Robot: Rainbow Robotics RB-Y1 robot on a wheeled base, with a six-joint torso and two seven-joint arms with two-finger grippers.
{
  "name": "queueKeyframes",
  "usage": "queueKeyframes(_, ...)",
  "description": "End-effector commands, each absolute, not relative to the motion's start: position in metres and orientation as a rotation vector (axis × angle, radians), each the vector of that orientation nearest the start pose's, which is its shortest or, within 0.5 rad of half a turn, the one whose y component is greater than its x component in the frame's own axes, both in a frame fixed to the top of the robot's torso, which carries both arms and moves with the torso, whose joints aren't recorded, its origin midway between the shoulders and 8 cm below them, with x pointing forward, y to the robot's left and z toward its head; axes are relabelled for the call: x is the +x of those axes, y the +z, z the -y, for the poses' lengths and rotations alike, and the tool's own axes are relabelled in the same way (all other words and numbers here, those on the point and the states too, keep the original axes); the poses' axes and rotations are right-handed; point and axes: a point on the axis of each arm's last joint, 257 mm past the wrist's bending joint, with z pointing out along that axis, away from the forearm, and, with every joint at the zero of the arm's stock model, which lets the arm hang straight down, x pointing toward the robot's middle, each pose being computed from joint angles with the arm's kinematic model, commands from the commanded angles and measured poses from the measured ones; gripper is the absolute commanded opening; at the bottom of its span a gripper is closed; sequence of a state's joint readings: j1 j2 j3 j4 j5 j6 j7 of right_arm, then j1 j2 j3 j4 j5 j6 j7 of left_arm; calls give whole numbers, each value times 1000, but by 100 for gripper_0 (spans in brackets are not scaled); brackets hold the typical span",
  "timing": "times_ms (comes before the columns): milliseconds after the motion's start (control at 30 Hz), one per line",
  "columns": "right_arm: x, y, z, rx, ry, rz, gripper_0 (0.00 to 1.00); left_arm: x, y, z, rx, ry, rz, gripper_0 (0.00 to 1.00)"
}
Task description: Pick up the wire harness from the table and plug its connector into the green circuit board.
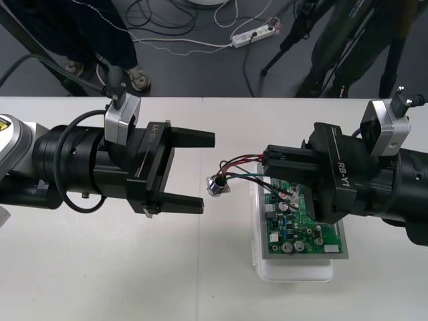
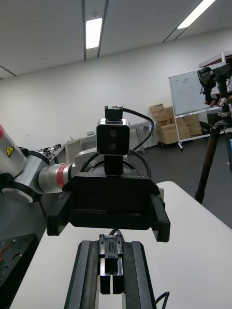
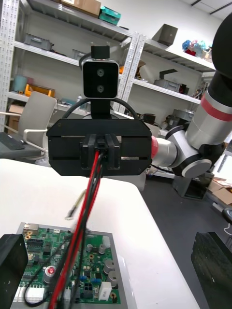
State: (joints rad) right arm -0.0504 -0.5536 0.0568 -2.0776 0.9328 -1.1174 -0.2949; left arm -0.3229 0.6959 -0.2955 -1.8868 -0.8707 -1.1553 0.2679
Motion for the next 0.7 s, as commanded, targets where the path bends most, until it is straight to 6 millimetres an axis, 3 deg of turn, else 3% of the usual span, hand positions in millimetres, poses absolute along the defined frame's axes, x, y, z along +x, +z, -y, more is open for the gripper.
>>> queueKeyframes(33, 284, -2, 42, -1093, 1099, -958, 0, 301, -20, -9, 1319, -1178, -997, 100)
queueKeyframes(300, 286, -3, 31, -1139, 989, -953, 0, 299, -6, -4, 1329, -1136, -959, 100)
queueKeyframes(700, 288, 3, 32, -1153, 919, -937, 0, 296, -1, -2, 1352, -1110, -921, 100)
